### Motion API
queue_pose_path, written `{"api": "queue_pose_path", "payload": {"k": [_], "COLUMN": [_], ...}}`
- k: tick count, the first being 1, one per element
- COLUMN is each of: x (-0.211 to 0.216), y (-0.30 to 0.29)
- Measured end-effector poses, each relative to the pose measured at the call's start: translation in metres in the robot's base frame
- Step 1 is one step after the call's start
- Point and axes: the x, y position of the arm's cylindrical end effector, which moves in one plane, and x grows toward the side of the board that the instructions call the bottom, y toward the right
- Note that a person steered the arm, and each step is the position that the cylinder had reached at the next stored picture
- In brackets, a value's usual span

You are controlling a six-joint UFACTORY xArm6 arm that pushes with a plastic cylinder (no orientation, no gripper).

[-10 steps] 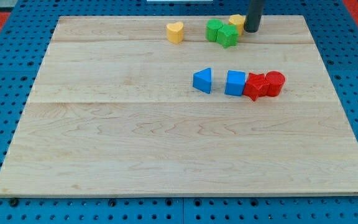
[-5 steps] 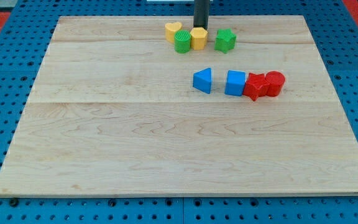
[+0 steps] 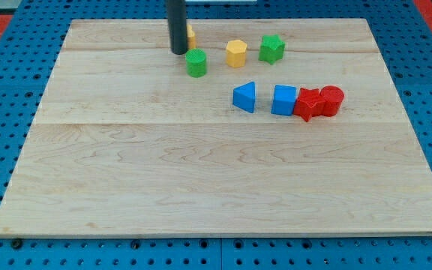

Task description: Move the yellow blocks to the top left of the board

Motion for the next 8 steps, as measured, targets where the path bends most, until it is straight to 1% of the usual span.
{"api": "queue_pose_path", "payload": {"k": [1,2,3,4,5,6,7,8], "x": [-0.007,-0.035,-0.024,-0.022,-0.021,-0.063,-0.072,-0.026], "y": [0.071,0.077,-0.005,-0.087,-0.098,0.014,0.140,0.183]}}
